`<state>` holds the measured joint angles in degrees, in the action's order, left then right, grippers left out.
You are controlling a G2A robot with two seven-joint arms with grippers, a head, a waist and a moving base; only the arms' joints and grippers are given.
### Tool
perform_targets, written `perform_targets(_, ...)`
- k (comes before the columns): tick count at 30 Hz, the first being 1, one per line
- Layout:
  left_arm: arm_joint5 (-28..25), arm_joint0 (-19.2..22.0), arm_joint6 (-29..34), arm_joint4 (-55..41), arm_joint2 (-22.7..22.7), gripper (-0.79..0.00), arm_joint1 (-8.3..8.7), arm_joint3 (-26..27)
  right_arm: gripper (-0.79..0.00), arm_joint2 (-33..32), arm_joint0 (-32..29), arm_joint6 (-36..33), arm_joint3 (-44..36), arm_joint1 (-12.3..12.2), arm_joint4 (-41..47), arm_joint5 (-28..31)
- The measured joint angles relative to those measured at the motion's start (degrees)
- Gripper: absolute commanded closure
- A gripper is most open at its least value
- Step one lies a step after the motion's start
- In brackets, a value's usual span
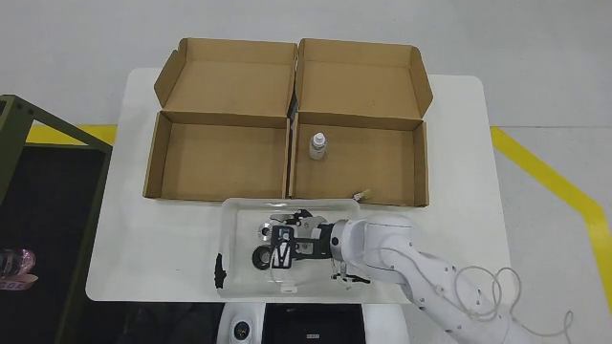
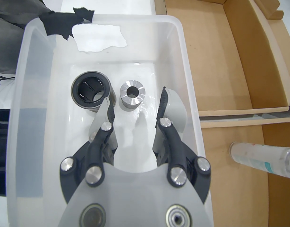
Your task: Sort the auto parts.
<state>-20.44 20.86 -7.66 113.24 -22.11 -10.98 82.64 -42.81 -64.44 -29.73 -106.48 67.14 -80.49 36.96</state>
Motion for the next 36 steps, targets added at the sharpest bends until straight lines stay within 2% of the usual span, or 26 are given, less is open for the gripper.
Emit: perform_targets(36, 0.00, 0.00, 0.00, 0.00, 0.00, -0.785, 0.00, 0.00, -0.372, 8.74, 8.66, 1.30, 12.44, 5.36, 1.00, -1.36)
